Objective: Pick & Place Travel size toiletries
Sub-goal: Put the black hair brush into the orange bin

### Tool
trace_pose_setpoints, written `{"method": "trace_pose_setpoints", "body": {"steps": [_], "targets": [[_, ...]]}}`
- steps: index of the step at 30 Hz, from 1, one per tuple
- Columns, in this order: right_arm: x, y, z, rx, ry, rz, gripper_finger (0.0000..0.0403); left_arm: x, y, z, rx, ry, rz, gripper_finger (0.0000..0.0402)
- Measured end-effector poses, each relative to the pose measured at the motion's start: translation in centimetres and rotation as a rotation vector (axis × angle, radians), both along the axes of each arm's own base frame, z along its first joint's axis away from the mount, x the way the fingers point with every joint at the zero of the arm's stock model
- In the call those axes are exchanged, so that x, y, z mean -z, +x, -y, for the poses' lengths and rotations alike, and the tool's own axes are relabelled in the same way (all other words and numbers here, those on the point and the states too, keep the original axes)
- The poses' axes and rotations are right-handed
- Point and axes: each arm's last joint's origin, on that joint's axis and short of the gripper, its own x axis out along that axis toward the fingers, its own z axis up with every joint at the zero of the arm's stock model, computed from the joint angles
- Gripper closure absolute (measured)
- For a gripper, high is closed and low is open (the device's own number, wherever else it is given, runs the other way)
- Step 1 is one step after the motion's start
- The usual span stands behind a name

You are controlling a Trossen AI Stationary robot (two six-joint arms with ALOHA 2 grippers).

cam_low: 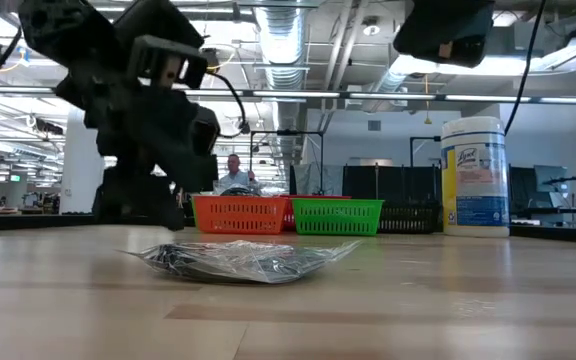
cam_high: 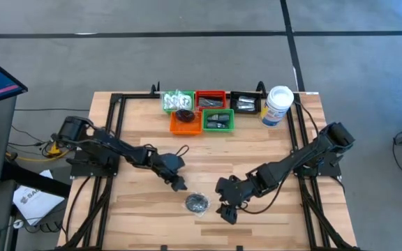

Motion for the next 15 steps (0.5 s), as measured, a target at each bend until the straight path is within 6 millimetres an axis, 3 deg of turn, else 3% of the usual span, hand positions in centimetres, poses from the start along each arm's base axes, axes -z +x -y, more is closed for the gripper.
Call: {"method": "trace_pose_setpoints", "body": {"steps": [15], "targets": [[-0.1,-0.1,-0.2,0.009,0.017,0.002,0.0168,3.1,3.3,0.5,0.109,-0.023,0.098,0.0215]]}}
